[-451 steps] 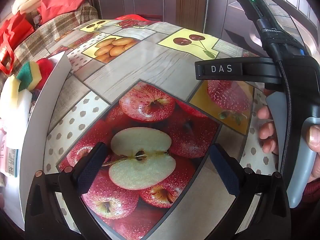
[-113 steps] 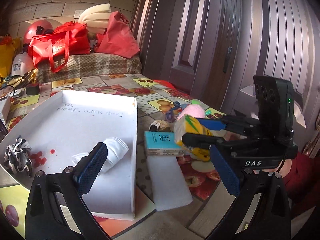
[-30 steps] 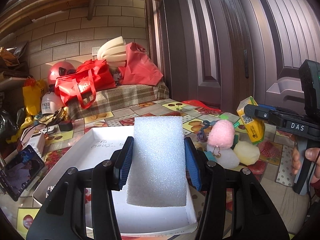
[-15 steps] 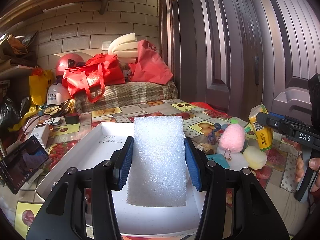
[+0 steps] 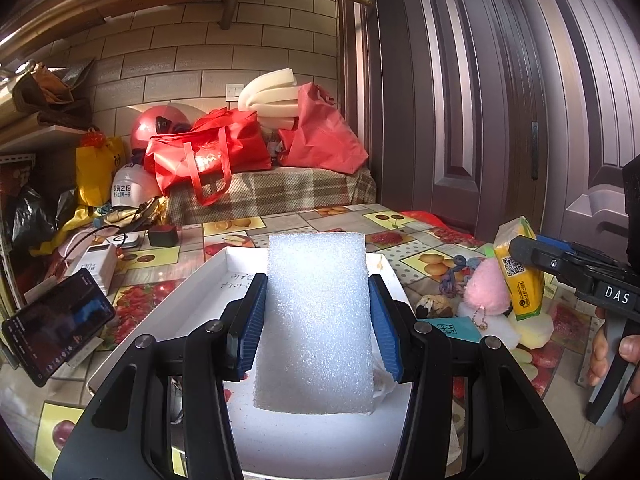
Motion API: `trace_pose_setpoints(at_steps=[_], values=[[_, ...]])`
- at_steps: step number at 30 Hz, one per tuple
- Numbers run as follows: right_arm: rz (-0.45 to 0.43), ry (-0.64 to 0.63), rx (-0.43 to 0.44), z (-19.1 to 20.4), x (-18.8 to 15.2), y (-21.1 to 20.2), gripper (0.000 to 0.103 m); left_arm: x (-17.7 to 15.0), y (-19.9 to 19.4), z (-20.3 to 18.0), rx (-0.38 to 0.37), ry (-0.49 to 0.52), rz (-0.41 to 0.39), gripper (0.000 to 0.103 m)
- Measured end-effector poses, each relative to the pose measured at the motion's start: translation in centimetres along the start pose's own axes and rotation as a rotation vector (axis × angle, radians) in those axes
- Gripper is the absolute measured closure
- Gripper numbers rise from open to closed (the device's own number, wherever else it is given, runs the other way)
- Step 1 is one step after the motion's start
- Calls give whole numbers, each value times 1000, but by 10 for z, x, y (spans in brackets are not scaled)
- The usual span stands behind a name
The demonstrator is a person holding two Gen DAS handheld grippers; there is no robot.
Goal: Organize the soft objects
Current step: 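Carry the foam sheet with the left gripper while the right carries the tissue pack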
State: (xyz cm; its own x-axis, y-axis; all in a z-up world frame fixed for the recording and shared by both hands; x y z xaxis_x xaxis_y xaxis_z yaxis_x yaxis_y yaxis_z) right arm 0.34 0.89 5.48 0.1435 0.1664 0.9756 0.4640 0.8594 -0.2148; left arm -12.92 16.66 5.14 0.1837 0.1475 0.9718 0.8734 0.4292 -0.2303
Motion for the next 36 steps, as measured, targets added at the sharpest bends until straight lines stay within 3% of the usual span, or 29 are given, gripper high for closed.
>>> trace_pose_setpoints(at_steps=[9,15,22,36], values=[[43,9,24,12,-5,22,48,1,8,25,64,-37,5,54],[69,-53,46,34,-7,38,48,3,26,42,125,-36,16,54],[85,-112,78,61,-4,71,48,6,42,51,147,-39,19,54],[130,-113,49,70,5,131,48,8,59,70,178,-66,45,53]])
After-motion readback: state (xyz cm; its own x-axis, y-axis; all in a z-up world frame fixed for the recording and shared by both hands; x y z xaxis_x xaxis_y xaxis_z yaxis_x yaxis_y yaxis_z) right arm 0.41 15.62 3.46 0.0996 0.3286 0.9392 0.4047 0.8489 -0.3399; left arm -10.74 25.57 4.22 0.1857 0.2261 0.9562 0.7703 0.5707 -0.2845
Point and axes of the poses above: each gripper's, at about its wrist camera, not at the fingertips, and y roughly the way its jaws point, z to its left, x to its top, the point moved 5 cm from there along y, roughly the way its jaws point, and after that the axes turned 2 degrees about -y, right-handed, at the moved point
